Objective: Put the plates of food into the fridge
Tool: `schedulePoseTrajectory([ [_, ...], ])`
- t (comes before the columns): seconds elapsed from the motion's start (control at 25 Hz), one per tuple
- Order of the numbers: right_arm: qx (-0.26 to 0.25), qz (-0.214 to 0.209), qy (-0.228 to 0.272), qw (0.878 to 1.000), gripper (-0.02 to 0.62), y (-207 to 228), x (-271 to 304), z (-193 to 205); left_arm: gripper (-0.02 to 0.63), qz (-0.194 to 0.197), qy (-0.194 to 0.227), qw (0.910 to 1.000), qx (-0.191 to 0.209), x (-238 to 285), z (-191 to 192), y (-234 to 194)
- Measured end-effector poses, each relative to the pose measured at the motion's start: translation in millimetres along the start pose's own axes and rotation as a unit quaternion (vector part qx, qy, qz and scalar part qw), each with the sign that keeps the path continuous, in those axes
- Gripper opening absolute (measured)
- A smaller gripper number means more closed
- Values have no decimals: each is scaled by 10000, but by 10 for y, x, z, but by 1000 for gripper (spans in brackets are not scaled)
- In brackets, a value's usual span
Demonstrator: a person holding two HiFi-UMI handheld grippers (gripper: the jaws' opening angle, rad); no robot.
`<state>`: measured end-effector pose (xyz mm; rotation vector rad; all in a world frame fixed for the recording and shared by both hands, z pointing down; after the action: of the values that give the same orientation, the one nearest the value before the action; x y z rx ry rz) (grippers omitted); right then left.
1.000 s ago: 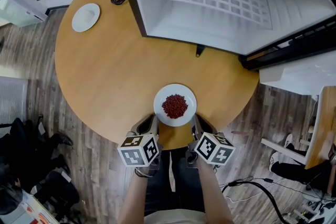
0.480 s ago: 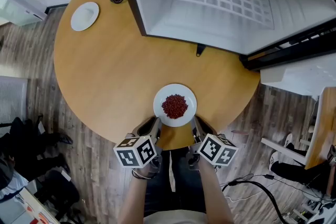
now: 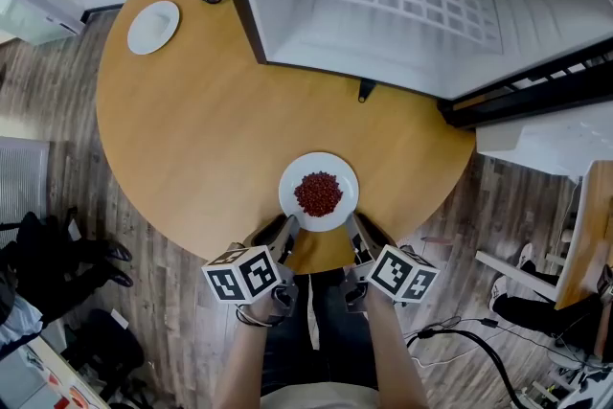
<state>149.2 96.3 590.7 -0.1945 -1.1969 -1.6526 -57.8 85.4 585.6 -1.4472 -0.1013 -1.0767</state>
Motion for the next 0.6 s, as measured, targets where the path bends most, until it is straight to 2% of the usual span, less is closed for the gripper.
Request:
schedulePoseTrajectory([
  [0.24, 267, -165, -26, 9995, 84, -43, 44, 40, 84, 198, -6, 9988, -438, 24, -6, -30],
  [0.6, 875, -405, -33, 9953, 84, -85, 115, 69, 84, 291, 0, 9979, -587, 67, 2, -8],
])
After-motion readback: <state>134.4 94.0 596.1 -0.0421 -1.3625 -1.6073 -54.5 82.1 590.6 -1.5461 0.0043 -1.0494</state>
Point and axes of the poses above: the fingertips, and each gripper's own axes: x forward along the fingers, y to its right, z out of its underside, the point moved 7 cm from there along -x, backward along the fingers, and after that the axes turned 12 degrees about -x, right-handed, at the moved point
